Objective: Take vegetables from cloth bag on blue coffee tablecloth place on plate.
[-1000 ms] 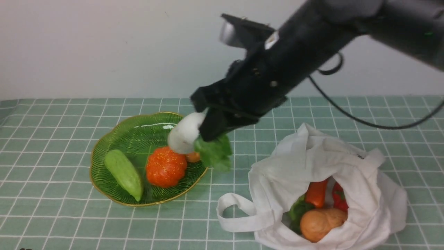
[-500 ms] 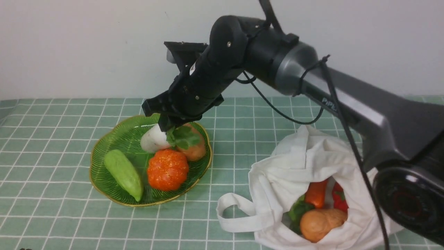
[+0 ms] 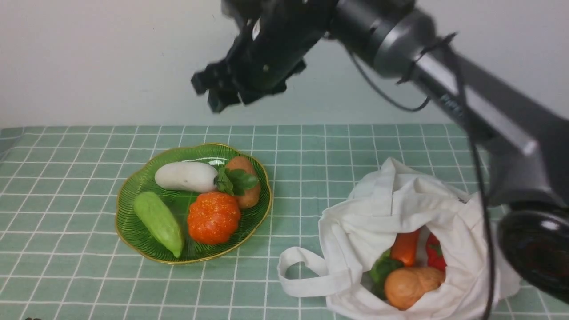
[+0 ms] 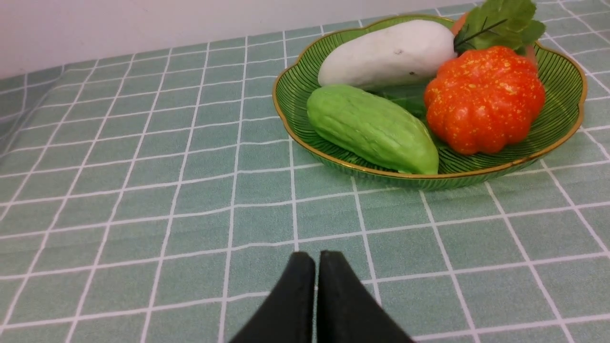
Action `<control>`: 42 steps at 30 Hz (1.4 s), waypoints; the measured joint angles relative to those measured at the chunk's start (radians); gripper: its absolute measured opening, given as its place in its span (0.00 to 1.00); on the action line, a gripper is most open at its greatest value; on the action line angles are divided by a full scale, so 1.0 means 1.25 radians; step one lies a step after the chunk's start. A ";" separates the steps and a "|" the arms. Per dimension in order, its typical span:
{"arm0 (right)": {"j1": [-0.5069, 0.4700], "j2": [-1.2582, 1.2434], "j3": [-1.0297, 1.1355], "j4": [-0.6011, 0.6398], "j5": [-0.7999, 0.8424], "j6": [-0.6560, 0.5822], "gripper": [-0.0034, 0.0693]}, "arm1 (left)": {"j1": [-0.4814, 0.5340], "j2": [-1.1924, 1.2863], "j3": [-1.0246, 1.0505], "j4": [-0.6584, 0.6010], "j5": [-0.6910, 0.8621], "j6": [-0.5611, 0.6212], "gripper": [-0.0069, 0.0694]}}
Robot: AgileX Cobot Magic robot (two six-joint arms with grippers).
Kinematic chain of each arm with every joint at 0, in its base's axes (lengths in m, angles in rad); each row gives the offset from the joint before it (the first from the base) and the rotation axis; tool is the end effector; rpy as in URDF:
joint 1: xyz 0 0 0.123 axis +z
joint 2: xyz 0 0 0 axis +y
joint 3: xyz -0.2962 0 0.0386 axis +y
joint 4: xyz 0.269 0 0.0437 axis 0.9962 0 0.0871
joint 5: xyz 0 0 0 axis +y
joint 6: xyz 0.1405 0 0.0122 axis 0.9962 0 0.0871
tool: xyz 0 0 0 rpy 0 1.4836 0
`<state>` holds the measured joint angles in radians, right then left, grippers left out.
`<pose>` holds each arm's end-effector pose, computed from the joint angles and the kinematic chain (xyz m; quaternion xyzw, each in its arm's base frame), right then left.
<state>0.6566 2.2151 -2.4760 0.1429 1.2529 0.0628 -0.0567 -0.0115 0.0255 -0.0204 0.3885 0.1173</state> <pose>0.4192 0.3472 0.3386 -0.2768 0.9011 0.1816 0.2801 0.1068 -0.0072 0.1543 0.0650 0.8067 0.0091 0.5873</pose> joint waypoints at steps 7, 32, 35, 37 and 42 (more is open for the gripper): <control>-0.002 -0.324 0.254 -0.139 0.003 0.032 0.05 | 0.000 0.000 0.000 0.000 0.000 0.000 0.08; -0.002 -1.760 1.630 -0.477 -0.728 0.343 0.03 | -0.001 0.000 0.000 0.000 0.000 0.000 0.08; -0.002 -1.786 1.645 -0.518 -0.788 0.343 0.03 | -0.001 0.001 0.000 -0.002 0.000 0.000 0.08; -0.002 -1.785 1.649 -0.531 -0.809 0.343 0.03 | -0.002 0.000 0.000 0.000 0.000 0.000 0.08; -0.002 -1.786 1.654 -0.533 -0.814 0.357 0.03 | -0.002 0.000 0.000 0.000 0.000 0.000 0.08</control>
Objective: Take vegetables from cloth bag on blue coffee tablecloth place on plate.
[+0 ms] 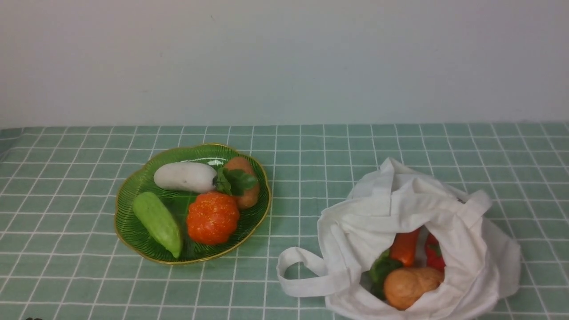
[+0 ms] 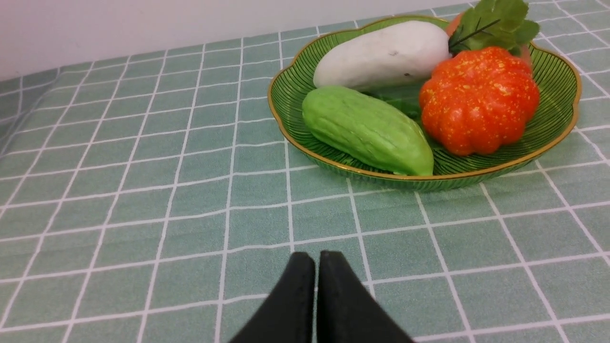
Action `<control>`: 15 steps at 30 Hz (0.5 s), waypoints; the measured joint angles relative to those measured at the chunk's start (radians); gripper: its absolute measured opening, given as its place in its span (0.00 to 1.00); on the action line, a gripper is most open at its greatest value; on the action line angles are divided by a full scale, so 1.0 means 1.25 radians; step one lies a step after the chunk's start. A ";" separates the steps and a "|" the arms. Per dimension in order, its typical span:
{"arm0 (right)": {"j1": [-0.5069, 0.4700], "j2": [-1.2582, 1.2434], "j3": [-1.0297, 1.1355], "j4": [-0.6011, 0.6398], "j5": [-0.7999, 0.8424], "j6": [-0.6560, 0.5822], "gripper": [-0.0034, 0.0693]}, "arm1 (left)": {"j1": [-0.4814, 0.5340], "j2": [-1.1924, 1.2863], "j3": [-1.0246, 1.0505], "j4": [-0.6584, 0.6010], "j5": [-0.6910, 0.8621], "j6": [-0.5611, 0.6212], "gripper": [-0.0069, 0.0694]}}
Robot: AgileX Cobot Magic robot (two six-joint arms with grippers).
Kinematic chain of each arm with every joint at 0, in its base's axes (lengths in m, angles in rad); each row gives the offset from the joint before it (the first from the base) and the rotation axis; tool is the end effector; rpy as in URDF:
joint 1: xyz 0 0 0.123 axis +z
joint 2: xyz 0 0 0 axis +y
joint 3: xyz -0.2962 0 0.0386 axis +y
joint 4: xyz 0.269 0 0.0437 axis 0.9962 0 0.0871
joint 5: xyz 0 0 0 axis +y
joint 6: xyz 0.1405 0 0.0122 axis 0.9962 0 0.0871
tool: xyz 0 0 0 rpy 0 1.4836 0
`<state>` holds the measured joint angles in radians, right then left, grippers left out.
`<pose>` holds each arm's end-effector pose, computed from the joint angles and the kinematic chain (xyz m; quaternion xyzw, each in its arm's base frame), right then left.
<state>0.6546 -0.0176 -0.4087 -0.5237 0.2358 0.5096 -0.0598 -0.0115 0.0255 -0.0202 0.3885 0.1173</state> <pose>0.0604 0.0256 0.3498 -0.1452 0.5729 0.2256 0.7745 0.1068 -0.0075 0.1543 0.0663 0.8066 0.0083 0.5873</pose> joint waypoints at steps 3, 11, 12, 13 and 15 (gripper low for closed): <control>0.000 0.000 0.000 0.000 0.000 0.000 0.03 | 0.000 0.000 0.000 0.000 0.000 0.000 0.08; 0.000 0.000 0.062 0.105 -0.065 -0.099 0.03 | 0.000 0.000 0.000 0.000 0.000 0.000 0.08; 0.001 0.000 0.085 0.177 -0.076 -0.159 0.03 | 0.000 0.000 0.000 0.000 0.000 0.000 0.08; 0.001 0.000 0.093 0.205 -0.077 -0.180 0.03 | 0.000 0.000 0.000 0.000 0.000 0.000 0.08; 0.001 0.000 0.117 0.297 -0.076 -0.252 0.03 | 0.000 0.000 0.000 0.000 0.000 0.000 0.08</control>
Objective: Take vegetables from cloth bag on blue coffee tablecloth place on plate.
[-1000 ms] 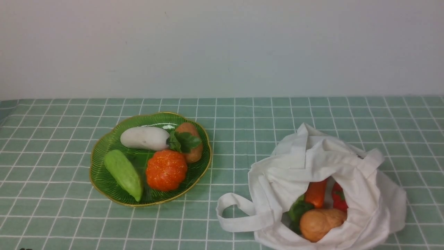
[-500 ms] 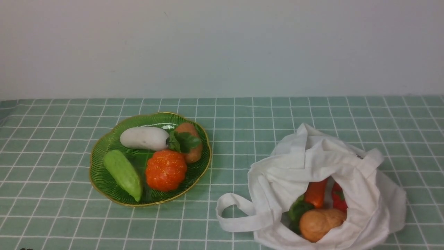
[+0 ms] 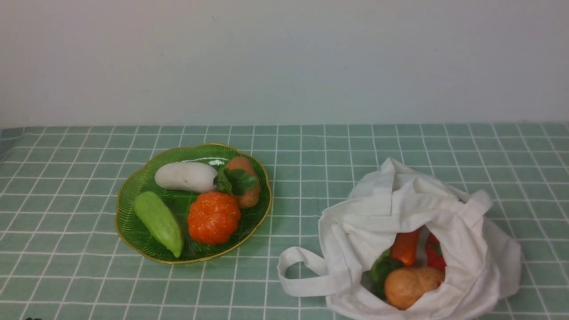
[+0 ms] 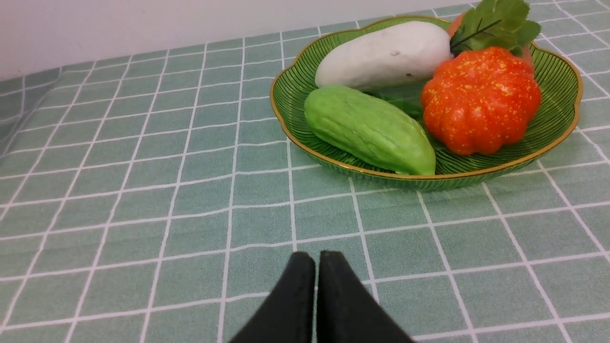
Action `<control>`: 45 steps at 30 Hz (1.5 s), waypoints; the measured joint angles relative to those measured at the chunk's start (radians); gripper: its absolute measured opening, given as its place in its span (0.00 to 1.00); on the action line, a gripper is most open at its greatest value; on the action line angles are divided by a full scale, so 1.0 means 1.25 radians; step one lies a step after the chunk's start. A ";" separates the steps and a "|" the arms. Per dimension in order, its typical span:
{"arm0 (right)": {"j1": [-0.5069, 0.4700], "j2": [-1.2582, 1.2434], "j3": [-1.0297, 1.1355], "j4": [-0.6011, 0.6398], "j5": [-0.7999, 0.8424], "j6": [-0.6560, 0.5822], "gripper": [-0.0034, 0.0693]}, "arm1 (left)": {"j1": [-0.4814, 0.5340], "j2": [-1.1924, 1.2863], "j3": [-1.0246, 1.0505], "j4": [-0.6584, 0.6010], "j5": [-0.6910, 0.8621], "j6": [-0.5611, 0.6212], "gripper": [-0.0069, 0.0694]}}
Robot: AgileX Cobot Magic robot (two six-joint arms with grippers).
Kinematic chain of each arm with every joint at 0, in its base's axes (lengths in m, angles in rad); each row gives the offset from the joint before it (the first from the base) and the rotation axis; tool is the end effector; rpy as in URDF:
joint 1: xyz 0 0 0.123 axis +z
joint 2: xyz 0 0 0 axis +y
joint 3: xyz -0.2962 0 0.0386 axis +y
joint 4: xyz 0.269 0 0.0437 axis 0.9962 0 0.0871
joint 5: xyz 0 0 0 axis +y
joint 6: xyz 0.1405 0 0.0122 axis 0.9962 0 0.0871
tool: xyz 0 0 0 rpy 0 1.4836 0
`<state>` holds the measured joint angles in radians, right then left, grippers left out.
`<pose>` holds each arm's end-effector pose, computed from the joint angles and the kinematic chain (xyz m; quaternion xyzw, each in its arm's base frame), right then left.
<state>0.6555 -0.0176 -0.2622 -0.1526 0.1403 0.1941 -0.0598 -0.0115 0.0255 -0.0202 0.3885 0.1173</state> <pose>0.0708 0.0506 0.3045 -0.1796 0.5955 0.2617 0.7380 0.1068 -0.0075 0.1543 0.0663 0.8066 0.0083 0.5873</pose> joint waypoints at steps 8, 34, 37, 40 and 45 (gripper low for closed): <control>-0.022 0.001 0.094 0.078 0.021 -0.149 0.03 | 0.000 0.000 0.000 0.000 0.000 0.000 0.08; -0.546 0.002 0.228 0.043 0.194 -0.142 0.03 | 0.000 0.000 0.000 0.000 0.000 0.000 0.08; -0.546 0.002 0.228 0.043 0.194 -0.141 0.03 | 0.000 0.000 0.000 0.000 0.000 0.000 0.08; -0.546 0.002 0.228 0.043 0.194 -0.141 0.03 | 0.000 0.000 0.000 0.000 0.000 0.000 0.08; -0.546 0.002 0.228 0.043 0.194 -0.141 0.03 | 0.000 0.000 0.000 0.000 0.000 0.000 0.08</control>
